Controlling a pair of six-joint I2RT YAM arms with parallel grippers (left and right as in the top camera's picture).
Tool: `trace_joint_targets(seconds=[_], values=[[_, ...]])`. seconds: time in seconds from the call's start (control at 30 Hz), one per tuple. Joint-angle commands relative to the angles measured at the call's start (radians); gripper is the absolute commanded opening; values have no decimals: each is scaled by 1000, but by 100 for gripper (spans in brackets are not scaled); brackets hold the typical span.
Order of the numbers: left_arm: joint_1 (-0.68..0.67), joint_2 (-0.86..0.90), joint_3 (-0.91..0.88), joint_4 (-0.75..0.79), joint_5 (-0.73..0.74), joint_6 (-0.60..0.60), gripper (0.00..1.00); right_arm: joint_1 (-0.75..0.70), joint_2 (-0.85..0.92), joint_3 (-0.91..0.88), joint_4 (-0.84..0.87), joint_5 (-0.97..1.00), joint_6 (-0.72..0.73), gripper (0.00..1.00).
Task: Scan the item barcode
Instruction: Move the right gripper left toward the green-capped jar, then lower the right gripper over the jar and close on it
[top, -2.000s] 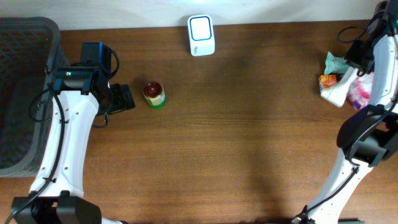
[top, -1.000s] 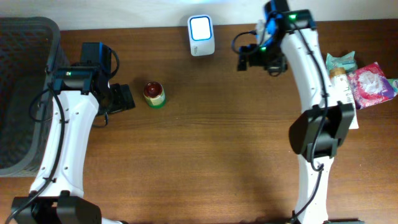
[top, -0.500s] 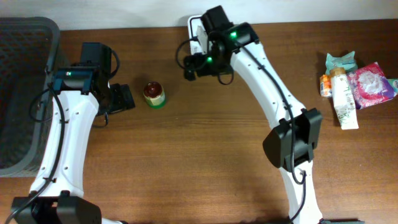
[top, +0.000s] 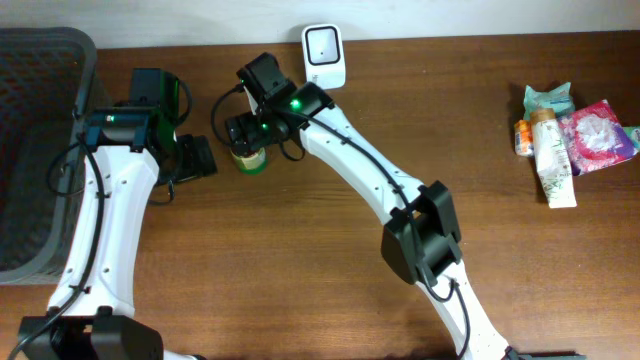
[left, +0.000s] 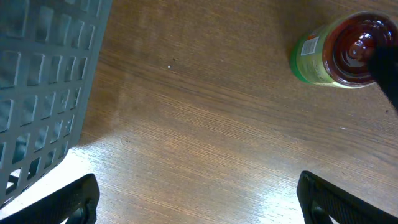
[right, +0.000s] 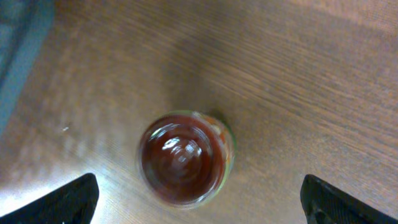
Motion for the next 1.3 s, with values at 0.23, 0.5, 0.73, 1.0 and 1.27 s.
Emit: trace_joint_targets(seconds=[0.23,0.5,0.73,1.0,1.27], values=[[6,-15,-3,1,-11,-3,99,11,40,14,27,-35,42,99],[6,-15,-3,2,-11,-3,99,38,80,14,45,-35,37,99],[6,-15,-3,1,-11,-3,99,63,83,14,52,27,34,99],[6,-15,-3,1,-11,-3,99,63,112,14,60,46,34,93],[5,-15,-3,1,-11,-3,99,61,104,18,-94,233,35,77]])
